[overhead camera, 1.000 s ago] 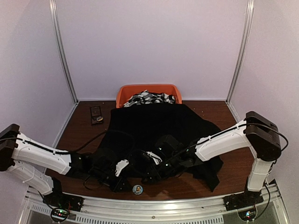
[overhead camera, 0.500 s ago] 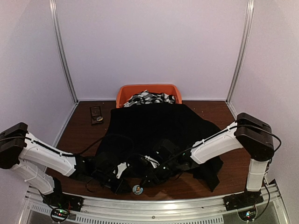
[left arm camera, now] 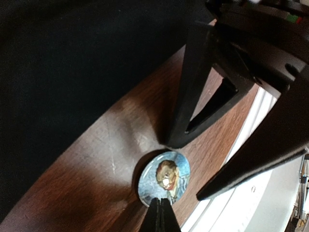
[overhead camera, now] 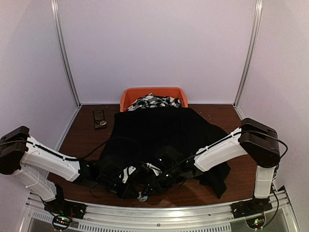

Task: Pin the brooch onto the clothing
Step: Pick up the brooch from the corner of the board, then pass from the right arm to the left

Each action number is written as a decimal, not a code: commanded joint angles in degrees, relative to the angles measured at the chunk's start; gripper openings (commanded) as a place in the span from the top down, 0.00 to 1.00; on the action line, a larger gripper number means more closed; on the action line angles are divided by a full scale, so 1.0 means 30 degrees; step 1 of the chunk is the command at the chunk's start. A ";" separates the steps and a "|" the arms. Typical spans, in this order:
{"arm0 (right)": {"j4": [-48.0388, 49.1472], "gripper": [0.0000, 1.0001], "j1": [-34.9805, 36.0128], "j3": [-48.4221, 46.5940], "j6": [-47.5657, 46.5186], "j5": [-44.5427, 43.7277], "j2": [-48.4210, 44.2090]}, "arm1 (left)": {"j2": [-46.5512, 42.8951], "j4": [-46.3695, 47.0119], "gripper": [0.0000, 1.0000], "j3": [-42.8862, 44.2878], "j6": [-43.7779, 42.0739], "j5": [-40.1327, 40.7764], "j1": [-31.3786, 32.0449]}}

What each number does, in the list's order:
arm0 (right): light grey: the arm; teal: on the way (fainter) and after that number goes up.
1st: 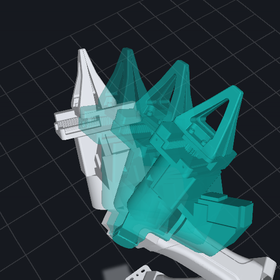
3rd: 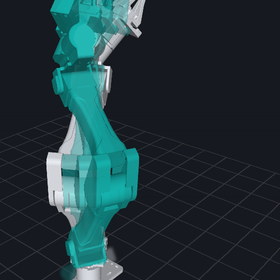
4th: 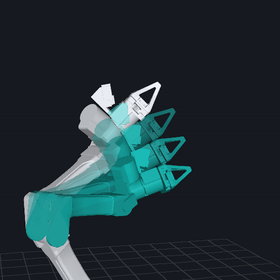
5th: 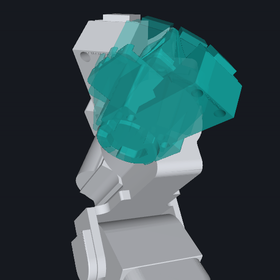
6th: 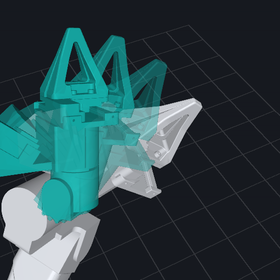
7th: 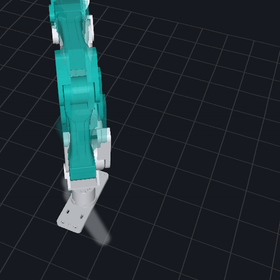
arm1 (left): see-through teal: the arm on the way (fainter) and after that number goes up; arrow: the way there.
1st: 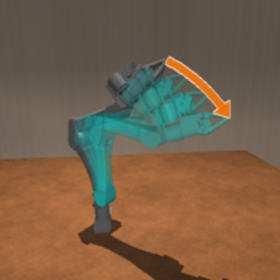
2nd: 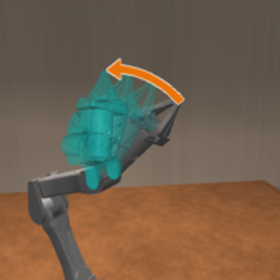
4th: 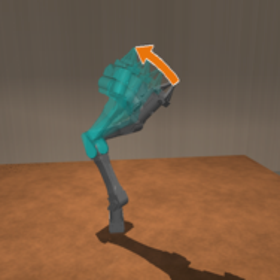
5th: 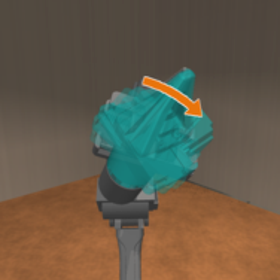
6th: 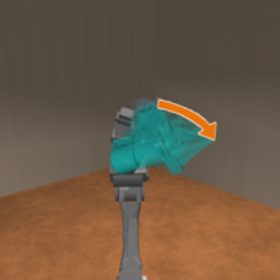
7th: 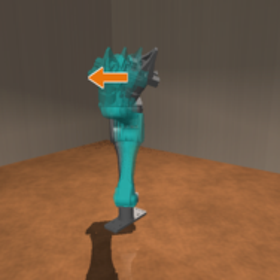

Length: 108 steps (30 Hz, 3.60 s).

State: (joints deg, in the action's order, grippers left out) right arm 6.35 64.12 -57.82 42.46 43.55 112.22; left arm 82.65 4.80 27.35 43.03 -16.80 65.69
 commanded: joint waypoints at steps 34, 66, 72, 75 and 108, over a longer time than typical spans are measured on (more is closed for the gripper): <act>-0.2544 1.00 -0.0175 -0.0281 -0.1322 -0.0659 -0.1787 | -0.2987 -0.1359 0.95 0.0370 -0.0207 0.2891 0.0131; -0.2469 1.00 -0.5962 -0.0358 0.4485 -0.7462 -1.2154 | -0.3356 0.3628 0.03 0.7148 -2.4661 1.7057 0.1332; -0.1446 1.00 -0.5960 0.0456 0.4989 -0.7515 -1.2009 | -0.1341 0.6149 0.10 0.8369 -2.6273 1.4995 0.1979; -0.1209 1.00 -0.5962 0.0624 0.5091 -0.7457 -1.2034 | -0.0997 0.6755 0.17 0.8503 -2.6499 1.2919 0.2010; -1.0533 1.00 -0.5459 -0.1110 -1.6659 -0.6123 -1.5769 | 0.3610 -0.8565 0.52 1.9073 -1.9384 -1.1384 -0.5051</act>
State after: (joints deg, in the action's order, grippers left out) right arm -22.96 47.03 -59.24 -2.94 26.46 66.08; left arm 92.53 -17.19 82.26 -14.44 -46.59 50.83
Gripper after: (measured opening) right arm 0.005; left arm 0.485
